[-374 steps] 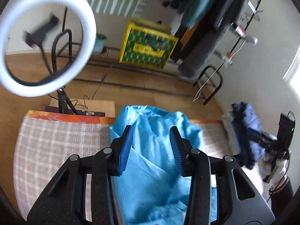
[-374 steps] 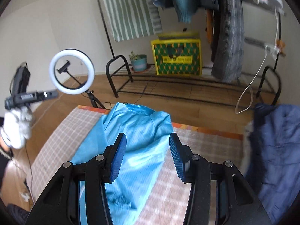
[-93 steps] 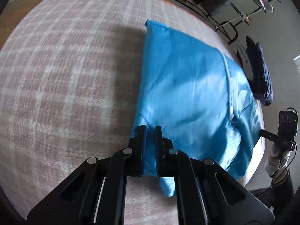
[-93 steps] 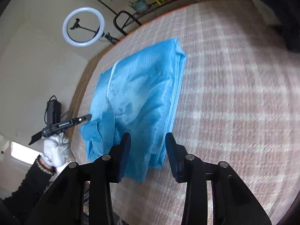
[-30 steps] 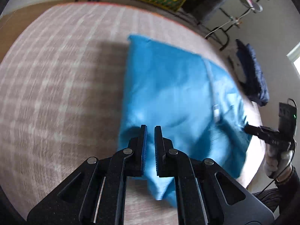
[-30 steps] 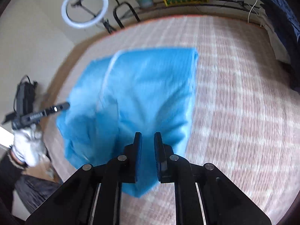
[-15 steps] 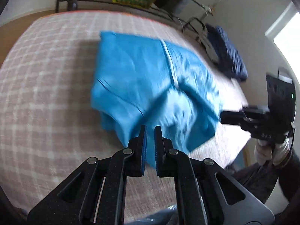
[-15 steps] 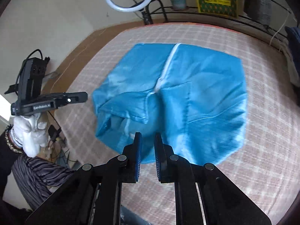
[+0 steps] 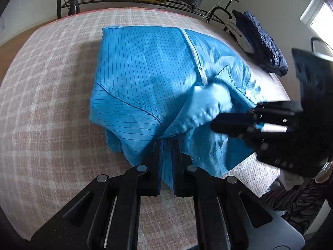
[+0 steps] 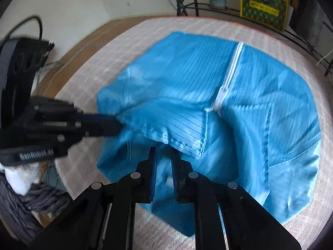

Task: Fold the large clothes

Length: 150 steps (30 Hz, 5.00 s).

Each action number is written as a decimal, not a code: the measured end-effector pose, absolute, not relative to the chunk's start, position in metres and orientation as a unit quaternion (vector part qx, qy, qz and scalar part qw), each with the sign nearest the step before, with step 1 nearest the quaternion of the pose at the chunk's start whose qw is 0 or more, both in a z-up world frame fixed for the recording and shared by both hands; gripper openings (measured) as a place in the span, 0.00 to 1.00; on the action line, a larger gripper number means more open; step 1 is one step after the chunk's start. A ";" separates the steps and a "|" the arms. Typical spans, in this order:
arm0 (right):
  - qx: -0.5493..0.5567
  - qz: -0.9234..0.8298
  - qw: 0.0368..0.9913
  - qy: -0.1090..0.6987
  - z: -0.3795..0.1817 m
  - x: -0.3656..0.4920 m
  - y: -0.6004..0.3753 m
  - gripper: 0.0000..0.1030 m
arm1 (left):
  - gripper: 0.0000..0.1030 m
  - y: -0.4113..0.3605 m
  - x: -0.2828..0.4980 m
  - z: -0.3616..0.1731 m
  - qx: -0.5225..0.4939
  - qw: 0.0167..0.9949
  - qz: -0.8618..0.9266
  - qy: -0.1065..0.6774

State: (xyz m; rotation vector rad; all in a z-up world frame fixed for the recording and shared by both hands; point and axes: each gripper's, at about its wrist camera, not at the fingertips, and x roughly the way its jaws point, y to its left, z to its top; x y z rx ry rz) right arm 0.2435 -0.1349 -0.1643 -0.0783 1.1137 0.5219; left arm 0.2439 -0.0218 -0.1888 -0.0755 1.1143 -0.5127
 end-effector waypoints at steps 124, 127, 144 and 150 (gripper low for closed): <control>0.024 0.216 0.826 0.520 -0.160 0.301 -0.231 0.11 | 0.00 -0.022 0.287 -0.197 -0.081 0.851 -0.189 0.483; 0.026 0.221 0.831 0.510 -0.146 0.285 -0.234 0.11 | 0.00 -0.010 0.277 -0.181 -0.089 0.860 -0.184 0.468; 0.042 0.224 0.861 0.455 -0.102 0.199 -0.246 0.52 | 0.55 0.045 0.257 -0.145 -0.184 0.844 -0.184 0.468; 0.032 0.180 0.890 0.418 -0.093 0.237 -0.267 0.34 | 0.35 0.027 0.295 -0.159 -0.108 0.861 -0.184 0.461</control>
